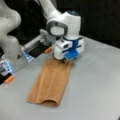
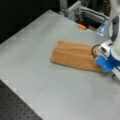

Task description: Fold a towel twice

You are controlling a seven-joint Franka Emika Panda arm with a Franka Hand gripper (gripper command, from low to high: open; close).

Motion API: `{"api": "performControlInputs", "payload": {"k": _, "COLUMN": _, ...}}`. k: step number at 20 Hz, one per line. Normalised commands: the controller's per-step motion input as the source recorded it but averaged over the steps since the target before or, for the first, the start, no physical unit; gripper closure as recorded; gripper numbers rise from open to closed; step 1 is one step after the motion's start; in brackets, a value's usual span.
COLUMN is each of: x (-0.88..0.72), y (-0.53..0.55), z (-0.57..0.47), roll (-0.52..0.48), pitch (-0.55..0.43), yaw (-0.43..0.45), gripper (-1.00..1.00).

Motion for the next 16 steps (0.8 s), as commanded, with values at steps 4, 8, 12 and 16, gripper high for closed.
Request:
{"api": "performControlInputs", "payload": {"k": 4, "x": -0.09, "y": -0.01, "z": -0.19, "roll": -0.054, "pitch": -0.149, "yaw": 0.012, "gripper": -1.0}}
{"api": "performControlInputs", "payload": {"k": 8, "x": -0.12, "y": -0.01, "z": -0.16, "roll": -0.058, "pitch": -0.129, "yaw": 0.063, "gripper": -1.0}}
{"api": "performControlInputs", "payload": {"k": 12, "x": -0.12, "y": -0.01, "z": -0.15, "roll": -0.066, "pitch": -0.121, "yaw": 0.072, "gripper": 1.0}}
{"api": "performControlInputs", "payload": {"k": 16, "x": -0.14, "y": -0.03, "z": -0.16, "roll": -0.113, "pitch": -0.105, "yaw": 0.089, "gripper": 1.0}}
